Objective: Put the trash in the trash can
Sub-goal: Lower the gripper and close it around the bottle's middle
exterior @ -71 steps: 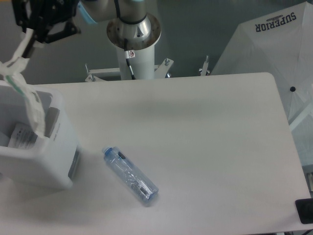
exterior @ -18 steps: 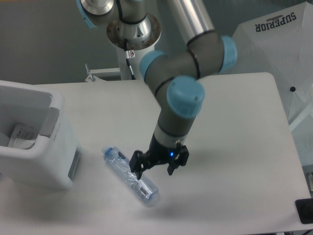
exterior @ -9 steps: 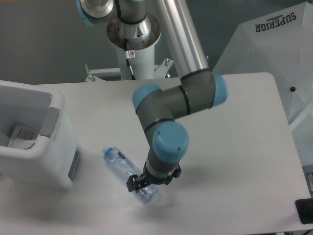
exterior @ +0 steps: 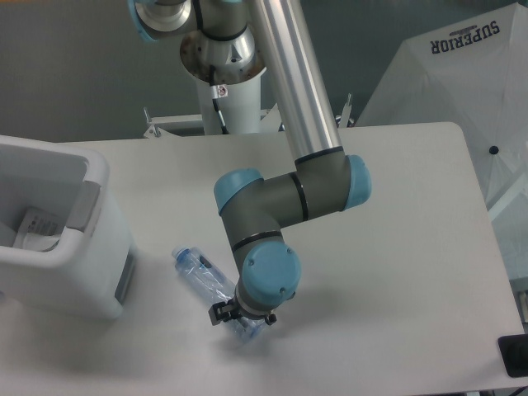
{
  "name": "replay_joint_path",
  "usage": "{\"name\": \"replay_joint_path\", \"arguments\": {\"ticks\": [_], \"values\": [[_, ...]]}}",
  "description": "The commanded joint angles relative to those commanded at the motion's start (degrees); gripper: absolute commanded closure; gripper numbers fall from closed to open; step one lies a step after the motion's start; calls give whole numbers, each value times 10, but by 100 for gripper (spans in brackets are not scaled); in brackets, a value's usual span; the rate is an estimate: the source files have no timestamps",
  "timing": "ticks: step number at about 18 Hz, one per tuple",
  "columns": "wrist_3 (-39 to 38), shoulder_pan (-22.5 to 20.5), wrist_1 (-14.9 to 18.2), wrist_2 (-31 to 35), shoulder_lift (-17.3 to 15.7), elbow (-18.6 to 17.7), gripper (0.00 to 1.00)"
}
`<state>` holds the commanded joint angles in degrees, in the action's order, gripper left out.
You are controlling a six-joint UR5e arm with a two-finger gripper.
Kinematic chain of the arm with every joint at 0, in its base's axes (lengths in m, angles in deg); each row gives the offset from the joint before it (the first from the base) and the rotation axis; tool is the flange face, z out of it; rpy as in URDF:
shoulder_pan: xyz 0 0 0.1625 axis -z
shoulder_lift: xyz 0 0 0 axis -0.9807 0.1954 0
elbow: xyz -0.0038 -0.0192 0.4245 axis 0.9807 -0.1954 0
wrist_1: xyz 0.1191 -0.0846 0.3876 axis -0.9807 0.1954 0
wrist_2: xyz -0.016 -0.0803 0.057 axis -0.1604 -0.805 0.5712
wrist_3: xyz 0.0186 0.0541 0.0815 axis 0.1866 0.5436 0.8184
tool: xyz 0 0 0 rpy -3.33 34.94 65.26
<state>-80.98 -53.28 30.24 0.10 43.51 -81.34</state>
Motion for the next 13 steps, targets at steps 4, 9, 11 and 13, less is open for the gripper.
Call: {"name": "replay_joint_path", "arguments": {"ticks": [4,9,11,13], "values": [[-1,5,0,0,9,7,1],[-1,6,-1,0,11,7,31],[-1,6,-1,0,11,7,39],[-1,6,-3,0,11,8,43]]}}
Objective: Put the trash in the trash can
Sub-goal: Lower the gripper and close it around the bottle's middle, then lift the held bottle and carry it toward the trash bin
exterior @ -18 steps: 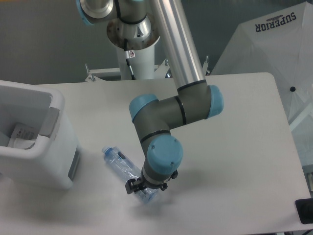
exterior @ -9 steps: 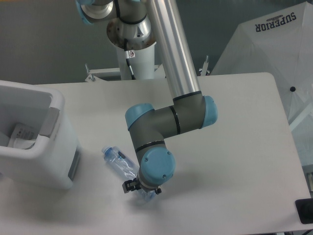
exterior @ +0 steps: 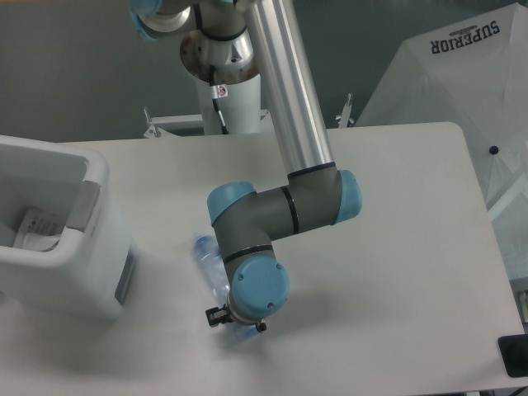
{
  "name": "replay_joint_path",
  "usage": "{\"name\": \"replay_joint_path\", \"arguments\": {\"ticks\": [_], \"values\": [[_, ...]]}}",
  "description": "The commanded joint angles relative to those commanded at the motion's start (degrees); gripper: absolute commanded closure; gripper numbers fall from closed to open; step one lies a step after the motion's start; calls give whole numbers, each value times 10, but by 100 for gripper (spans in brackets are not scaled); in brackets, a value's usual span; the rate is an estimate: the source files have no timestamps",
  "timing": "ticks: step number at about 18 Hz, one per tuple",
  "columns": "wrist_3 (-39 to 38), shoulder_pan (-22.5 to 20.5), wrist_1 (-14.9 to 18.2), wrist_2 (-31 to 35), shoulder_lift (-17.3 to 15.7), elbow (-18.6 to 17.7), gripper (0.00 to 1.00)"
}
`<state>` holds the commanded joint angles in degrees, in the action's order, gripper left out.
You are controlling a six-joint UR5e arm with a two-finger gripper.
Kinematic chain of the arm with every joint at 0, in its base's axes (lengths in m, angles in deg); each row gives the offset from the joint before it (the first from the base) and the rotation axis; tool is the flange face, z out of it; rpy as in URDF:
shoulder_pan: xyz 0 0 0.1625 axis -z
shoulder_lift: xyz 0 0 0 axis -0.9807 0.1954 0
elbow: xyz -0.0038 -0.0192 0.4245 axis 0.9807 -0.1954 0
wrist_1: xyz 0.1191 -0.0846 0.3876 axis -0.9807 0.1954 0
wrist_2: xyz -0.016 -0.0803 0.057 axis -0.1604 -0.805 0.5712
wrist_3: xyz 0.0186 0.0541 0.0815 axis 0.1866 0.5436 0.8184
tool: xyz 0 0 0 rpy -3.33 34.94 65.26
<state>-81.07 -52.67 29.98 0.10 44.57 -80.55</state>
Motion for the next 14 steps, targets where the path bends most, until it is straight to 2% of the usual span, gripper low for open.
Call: {"name": "replay_joint_path", "arguments": {"ticks": [7,10,14], "values": [[0,1,-4,-1,-4,11,45],[2,2,-7,-4,-25,18,45],[6,2,-60,-18,-57,23,45]]}}
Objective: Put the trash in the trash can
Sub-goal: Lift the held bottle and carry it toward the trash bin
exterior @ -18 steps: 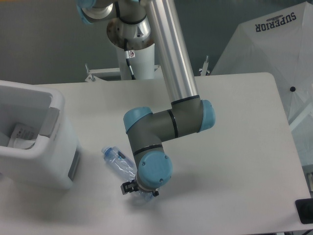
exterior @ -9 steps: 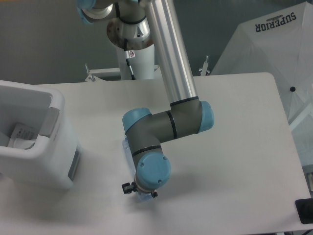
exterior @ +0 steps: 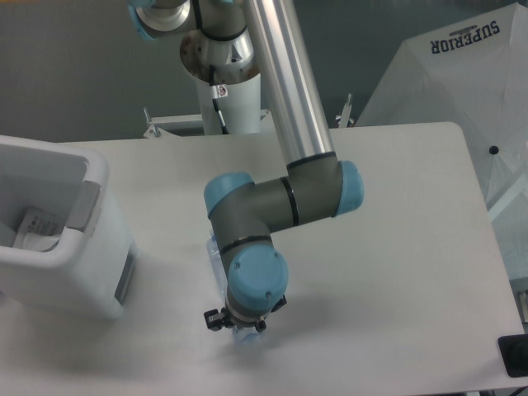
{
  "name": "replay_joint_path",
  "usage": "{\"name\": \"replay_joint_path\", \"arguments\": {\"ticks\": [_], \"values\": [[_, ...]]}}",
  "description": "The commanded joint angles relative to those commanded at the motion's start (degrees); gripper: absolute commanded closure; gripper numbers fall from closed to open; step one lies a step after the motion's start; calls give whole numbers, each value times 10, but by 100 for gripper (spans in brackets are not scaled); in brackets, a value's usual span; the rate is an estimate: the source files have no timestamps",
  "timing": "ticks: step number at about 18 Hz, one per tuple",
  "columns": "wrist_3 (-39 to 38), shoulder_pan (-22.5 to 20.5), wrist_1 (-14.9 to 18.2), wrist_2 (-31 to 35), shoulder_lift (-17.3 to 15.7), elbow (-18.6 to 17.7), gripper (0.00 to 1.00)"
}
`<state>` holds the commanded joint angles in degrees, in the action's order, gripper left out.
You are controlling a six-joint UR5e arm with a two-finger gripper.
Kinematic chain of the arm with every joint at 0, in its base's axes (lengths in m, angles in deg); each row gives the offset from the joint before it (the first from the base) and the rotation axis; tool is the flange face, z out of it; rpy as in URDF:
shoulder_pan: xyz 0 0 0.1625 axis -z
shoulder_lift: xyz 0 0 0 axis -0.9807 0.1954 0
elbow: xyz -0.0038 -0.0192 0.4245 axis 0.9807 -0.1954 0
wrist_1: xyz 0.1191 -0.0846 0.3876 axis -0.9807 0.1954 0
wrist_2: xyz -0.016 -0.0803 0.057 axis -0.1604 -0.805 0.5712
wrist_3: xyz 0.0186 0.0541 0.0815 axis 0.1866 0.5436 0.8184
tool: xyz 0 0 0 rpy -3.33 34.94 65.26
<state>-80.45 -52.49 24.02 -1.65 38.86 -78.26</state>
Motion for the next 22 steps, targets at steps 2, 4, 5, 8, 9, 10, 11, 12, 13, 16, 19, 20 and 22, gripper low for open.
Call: {"name": "replay_joint_path", "arguments": {"ticks": [2,4,5,8,9,10,11,12,13,16,19,20,22], "values": [[1,0,-39,-8,-9,1,45],[1,1,-61,-18,-21,7,45],[1,1,-62,-32,-27,14,45],[-1,2,-62,-67,-53,42,45],[0,2,-62,-82,-62,51,45],[1,2,-63,-99,-71,59,45],[2,2,-68,-116,-78,65,45],[2,2,-78,-128,-84,69,45],[2,3,-93,-139,-89,72,45],[3,8,-123,-174,-107,73,45],[2,12,-140,-209,-130,73,45],[3,12,-144,-223,-137,73,45],[2,13,-154,-246,-152,72,45]]}}
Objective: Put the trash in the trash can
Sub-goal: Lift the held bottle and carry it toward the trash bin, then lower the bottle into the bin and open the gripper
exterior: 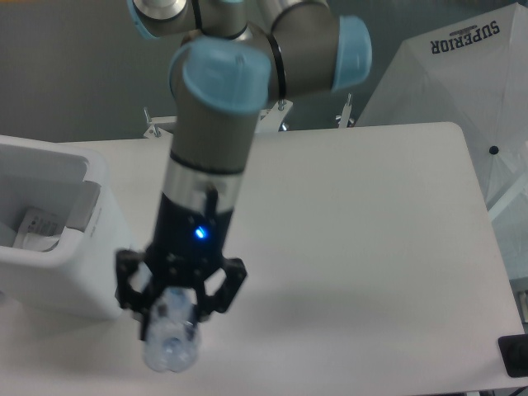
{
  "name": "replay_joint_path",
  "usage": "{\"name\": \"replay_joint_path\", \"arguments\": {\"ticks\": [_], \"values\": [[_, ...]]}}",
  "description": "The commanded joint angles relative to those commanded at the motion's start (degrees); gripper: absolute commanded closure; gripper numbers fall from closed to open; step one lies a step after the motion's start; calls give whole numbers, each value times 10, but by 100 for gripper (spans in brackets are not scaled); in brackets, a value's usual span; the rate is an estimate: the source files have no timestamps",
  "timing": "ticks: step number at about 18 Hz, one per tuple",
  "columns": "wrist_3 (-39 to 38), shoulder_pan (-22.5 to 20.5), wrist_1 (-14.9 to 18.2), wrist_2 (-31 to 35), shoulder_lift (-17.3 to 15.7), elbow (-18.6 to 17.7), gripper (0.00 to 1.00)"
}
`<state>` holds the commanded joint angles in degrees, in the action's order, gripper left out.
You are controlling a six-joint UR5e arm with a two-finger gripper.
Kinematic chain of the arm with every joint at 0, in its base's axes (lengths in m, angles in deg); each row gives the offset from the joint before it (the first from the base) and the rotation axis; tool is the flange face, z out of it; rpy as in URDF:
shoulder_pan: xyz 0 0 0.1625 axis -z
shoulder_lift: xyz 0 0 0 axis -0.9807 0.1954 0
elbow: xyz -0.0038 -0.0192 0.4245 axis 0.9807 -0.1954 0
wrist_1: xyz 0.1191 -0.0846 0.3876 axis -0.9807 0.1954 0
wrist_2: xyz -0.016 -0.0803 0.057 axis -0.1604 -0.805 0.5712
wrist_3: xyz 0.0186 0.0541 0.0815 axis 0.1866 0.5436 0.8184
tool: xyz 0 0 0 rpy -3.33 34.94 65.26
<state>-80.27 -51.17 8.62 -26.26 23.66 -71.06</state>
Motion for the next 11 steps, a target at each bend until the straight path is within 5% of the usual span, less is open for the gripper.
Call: {"name": "replay_joint_path", "arguments": {"ticks": [11], "values": [[-2,69,-33,-39,-48,-14,44]]}}
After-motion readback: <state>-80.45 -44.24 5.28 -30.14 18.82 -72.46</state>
